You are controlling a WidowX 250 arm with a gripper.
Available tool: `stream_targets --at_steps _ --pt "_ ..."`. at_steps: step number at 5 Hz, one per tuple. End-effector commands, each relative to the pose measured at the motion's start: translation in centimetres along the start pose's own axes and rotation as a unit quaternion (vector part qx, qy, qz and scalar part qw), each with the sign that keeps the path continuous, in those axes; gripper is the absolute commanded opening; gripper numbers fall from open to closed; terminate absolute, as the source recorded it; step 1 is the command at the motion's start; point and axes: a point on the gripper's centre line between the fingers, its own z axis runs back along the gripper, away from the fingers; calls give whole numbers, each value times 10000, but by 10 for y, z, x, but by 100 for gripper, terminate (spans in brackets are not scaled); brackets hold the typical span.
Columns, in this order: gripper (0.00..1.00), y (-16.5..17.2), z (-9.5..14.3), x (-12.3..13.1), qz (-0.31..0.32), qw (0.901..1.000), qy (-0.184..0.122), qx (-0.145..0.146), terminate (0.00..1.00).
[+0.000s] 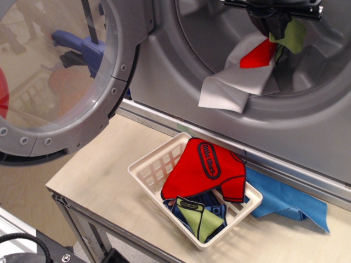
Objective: Put clothes in laundry machine
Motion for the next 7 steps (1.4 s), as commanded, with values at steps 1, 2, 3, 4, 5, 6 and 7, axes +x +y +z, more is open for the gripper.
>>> stream_targets --at_steps 1,2,3,4,5,6,7 --pt "0 10 -6 22 -284 9971 -691 143 0" --pt "0 17 -17 26 -319 9947 -889 414 0" --pt "0 24 -30 32 -285 9941 -903 525 0" --pt "0 30 -43 34 -467 9934 -892 557 0" --pt "100 31 -50 36 -630 9923 -786 718 0" --pt "100 30 -48 30 -561 9929 -783 703 0" --pt "100 27 -40 20 -682 9935 -772 493 0"
